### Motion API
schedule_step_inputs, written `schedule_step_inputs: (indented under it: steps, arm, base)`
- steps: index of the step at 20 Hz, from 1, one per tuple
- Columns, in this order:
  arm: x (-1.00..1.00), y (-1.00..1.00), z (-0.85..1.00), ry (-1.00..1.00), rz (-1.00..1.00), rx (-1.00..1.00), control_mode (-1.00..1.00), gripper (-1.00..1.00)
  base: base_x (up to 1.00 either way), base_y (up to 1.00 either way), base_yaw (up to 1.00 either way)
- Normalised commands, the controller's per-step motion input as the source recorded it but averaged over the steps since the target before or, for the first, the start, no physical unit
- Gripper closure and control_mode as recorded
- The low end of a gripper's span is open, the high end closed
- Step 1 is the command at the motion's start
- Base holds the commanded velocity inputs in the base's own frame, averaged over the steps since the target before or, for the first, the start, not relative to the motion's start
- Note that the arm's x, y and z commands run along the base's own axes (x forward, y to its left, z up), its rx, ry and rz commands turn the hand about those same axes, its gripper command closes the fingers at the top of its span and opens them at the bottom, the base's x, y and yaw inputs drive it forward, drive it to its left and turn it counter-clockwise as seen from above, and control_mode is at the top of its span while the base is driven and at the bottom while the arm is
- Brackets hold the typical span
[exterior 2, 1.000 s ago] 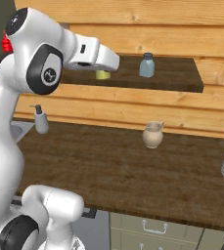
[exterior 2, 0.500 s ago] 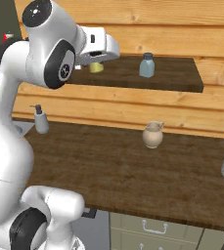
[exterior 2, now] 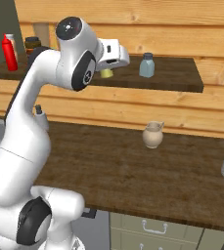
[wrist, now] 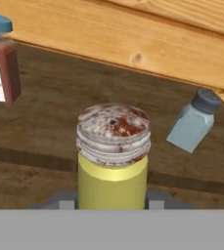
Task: Put the shaker and condiment bottle from the counter next to their counterparts in the cabinet.
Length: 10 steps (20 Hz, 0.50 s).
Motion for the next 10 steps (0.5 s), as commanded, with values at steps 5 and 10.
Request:
schedule_step_inputs:
  steps: [5, 10]
  arm:
    - [0.4, 0.06, -0.08, 0.01, -0.12, -0.01, -1.0, 1.0]
    - [0.54, 0.0, 0.0, -0.03, -0.28, 0.0, -1.0, 1.0]
  base:
    - [0.0, 0.0, 0.0]
    - [0.0, 0.0, 0.0]
